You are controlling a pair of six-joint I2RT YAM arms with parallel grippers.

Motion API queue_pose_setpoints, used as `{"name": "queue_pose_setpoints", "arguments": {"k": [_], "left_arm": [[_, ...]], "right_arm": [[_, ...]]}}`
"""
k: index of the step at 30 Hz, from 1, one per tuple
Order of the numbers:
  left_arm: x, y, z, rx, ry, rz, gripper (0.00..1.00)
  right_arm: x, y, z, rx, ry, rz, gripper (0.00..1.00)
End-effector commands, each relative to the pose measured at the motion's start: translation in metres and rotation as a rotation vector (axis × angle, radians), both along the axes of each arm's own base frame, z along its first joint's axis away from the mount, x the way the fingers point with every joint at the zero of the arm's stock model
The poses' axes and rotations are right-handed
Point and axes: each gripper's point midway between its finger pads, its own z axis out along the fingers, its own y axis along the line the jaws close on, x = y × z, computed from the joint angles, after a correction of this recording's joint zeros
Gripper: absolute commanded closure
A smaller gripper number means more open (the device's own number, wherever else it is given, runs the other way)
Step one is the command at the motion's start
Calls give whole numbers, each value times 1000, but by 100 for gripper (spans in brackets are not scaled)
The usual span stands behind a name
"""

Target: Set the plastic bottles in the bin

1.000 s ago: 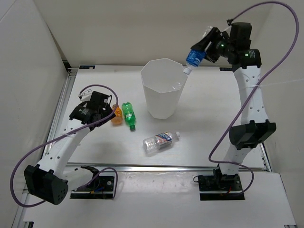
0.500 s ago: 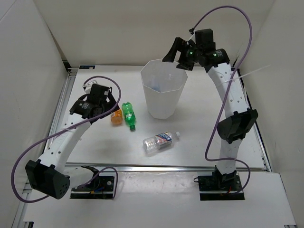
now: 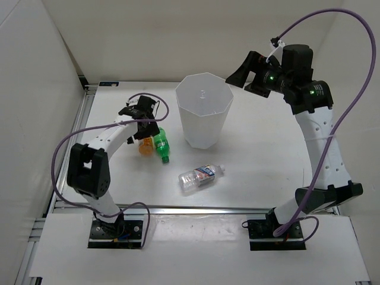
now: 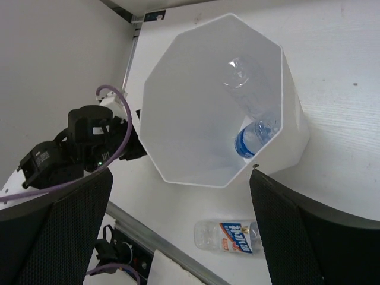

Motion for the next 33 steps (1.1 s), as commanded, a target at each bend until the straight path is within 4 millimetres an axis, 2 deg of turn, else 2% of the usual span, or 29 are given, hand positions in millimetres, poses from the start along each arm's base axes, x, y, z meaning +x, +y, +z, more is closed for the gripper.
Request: {"name": "queue_pose_setpoints", "arguments": {"k": [1, 6, 12, 14, 16, 18, 19, 20, 21, 22, 23, 26, 27, 28, 29, 31, 32, 33], "left_arm": [[15, 11, 11, 6, -45, 40, 0], [20, 15, -16, -17, 17, 75, 0], [24, 2, -45, -83, 74, 61, 0], [26, -3, -56, -101, 91, 52, 0], [25, -3, -60, -118, 106, 54, 11], [25, 1, -65, -119, 115, 72, 29], [26, 1, -60, -122, 104, 71, 42], [28, 2, -50, -124, 73, 85, 46], [25, 12, -45, -103, 71, 116, 48], [25, 15, -35, -95, 53, 135, 49], [32, 22, -18, -93, 13, 167, 52], [44, 25, 48, -133, -147, 229, 52], [59, 21, 86, -170, -251, 224, 53], [65, 16, 122, -226, -340, 214, 55], [81, 0, 171, -294, -469, 164, 55], [90, -21, 221, -335, -591, 86, 57], [91, -42, 239, -367, -616, 23, 57], [95, -53, 284, -402, -708, -21, 57]], "right_arm": [[-1, 0, -18, -32, 34, 26, 0], [-11, -7, -16, -38, 26, 21, 0], [-15, -11, -18, -40, 35, 12, 0], [-16, -10, -26, -41, 56, 20, 0], [-19, -11, -30, -45, 70, 20, 0], [-21, -11, -30, -45, 70, 20, 0], [-21, -11, -30, -45, 70, 20, 0], [-21, -11, -34, -47, 80, 20, 0], [-23, -14, -31, -49, 69, 11, 0], [-23, -14, -35, -52, 80, 11, 0], [-23, -14, -36, -52, 81, 11, 0], [-23, -14, -40, -55, 92, 11, 0], [-23, -14, -44, -58, 103, 11, 0], [-22, -15, -45, -63, 102, 2, 0], [-22, -15, -48, -65, 111, 2, 0], [-20, -16, -53, -68, 126, -13, 0], [-20, -16, -53, -68, 126, -13, 0], [-19, -19, -53, -60, 133, -26, 0]]}}
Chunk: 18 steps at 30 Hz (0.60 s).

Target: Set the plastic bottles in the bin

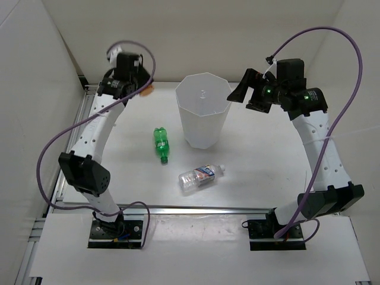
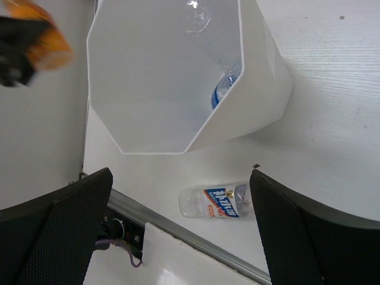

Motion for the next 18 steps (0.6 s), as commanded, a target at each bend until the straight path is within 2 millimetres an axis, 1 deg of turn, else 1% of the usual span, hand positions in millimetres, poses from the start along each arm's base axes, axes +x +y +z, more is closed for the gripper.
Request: {"name": "queue_pose_setpoints", "arguments": {"k": [1, 2, 3, 4, 5, 6, 7, 8, 9, 10, 11, 12, 13, 14, 15, 16, 17, 18], "left_arm": [[7, -54, 129, -79, -318, -162, 57], [5, -77, 138, -109, -333, -228, 57], [5, -89, 163, -125, -394, -266, 57], [15, -107, 154, -122, -379, -305, 57], [10, -132, 157, -141, -385, -380, 57], [7, -145, 170, -161, -414, -414, 56], [10, -163, 159, -169, -391, -452, 56], [-1, -190, 159, -193, -393, -522, 56], [-4, -203, 152, -190, -378, -559, 53], [-6, -218, 140, -195, -351, -594, 40], [-12, -227, 136, -194, -340, -634, 31], [-22, -240, 120, -211, -295, -693, 21], [-24, -242, 109, -214, -266, -708, 16], [-33, -237, 119, -228, -276, -703, 5], [-39, -234, 122, -218, -279, -692, 0], [-50, -221, 133, -211, -300, -671, 0], [-55, -212, 140, -189, -320, -658, 0], [-55, -196, 147, -147, -347, -603, 0]], "right_arm": [[-2, -5, 11, 14, -31, -15, 0], [-2, -5, 15, 18, -43, -15, 0], [2, -8, 12, 15, -34, -26, 0], [2, -8, 12, 21, -29, -31, 0], [3, -11, 12, 21, -29, -40, 0], [3, -11, 12, 21, -29, -40, 0], [3, -15, 15, 23, -38, -51, 0], [2, -18, 19, 25, -47, -60, 0], [2, -19, 19, 25, -47, -60, 0], [1, -24, 17, 24, -44, -74, 0], [0, -28, 17, 24, -46, -84, 0], [0, -28, 12, 22, -34, -85, 0], [-1, -32, 16, 24, -44, -95, 0], [-3, -32, 14, 23, -41, -95, 0], [-2, -36, 14, 23, -42, -106, 0], [-5, -38, 13, 16, -37, -115, 0], [-7, -41, 11, 15, -35, -124, 0], [-7, -43, 8, 8, -28, -132, 0]]}}
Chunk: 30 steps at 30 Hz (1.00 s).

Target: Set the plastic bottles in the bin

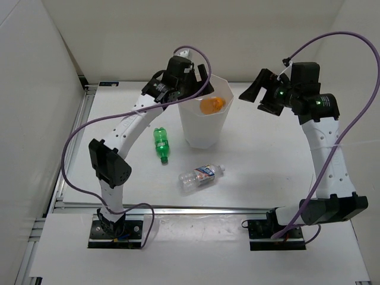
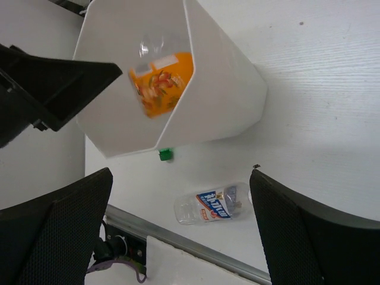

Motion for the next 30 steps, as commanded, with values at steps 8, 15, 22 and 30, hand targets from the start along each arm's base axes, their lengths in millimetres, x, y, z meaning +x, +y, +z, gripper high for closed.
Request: {"name": "queue_pose_setpoints", "arguments": {"k": [8, 15, 22, 30], "left_arm": [[-56, 202, 2, 47, -15, 545, 0], [-50, 215, -106, 119, 243, 481, 0], [-47, 203, -188, 258, 413, 377, 0], [-48, 188, -244, 269, 520, 317, 0]], "right_arm": [[-14, -7, -7, -4, -3, -24, 0], [-9, -3, -15, 3, 27, -7, 0], [-1, 3, -17, 24, 44, 12, 0], [-2, 2, -15, 12, 33, 21, 0]]}}
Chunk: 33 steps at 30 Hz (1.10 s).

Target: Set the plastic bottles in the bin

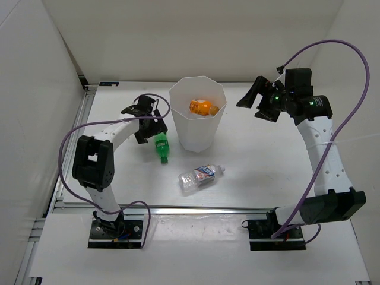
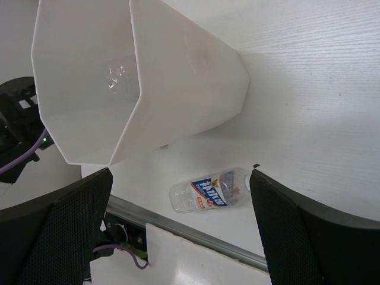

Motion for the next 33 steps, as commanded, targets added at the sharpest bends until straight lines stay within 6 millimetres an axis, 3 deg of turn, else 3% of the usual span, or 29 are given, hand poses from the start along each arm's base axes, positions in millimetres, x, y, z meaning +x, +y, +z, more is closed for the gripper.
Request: {"name": "queue_pose_setpoints", "arguments": {"k": [1, 5, 7, 9, 11, 12, 14, 16, 17, 19, 20, 21, 23, 24, 26, 27, 28, 30, 33], "left_arm": [[3, -16, -11, -47, 8, -51, 0], [-6, -26, -45, -77, 104, -97, 0], [-6, -24, -48, -92, 120, -95, 0], [-8, -18, -55, -88, 138, -81, 10], [-3, -11, -46, -108, 120, -53, 24], [2, -7, -33, -117, 87, -19, 52], [8, 15, -16, -91, 53, 60, 56], [18, 37, 16, -70, -8, 156, 56], [29, 45, 44, -67, -59, 199, 56], [30, 60, 92, -59, -144, 293, 59], [41, 62, 131, -85, -242, 316, 61], [41, 60, 169, -119, -332, 334, 61], [49, 50, 223, -142, -479, 325, 61], [55, 43, 267, -157, -586, 281, 60], [64, 11, 295, -200, -650, 159, 58], [67, -1, 330, -232, -721, 107, 58], [71, -24, 326, -247, -708, 26, 58], [70, -43, 346, -282, -746, -17, 58], [64, -82, 352, -330, -745, -103, 57]], "right_arm": [[3, 1, 20, 8, -69, 14, 0], [2, -1, 18, -5, -65, 12, 0], [2, -1, 18, -5, -65, 12, 0], [2, -1, 18, -5, -65, 12, 0], [2, -1, 18, -5, -65, 12, 0], [2, -1, 18, -5, -65, 12, 0], [2, -1, 15, -6, -56, 12, 0], [2, -1, 15, -6, -56, 12, 0], [2, -1, 15, -6, -56, 12, 0], [3, -1, 8, -3, -32, 7, 0], [3, -1, 8, -3, -32, 7, 0], [3, -1, 8, -3, -32, 7, 0], [3, 0, 5, 1, -19, 1, 0], [6, 0, 3, 1, -19, 1, 0], [6, 0, 3, 7, -14, -4, 0], [8, 1, 0, 6, -5, -4, 0], [10, 1, 2, 7, -14, -4, 0], [11, 3, -1, 19, 1, -3, 0], [11, 3, -1, 19, 1, -3, 0]]}}
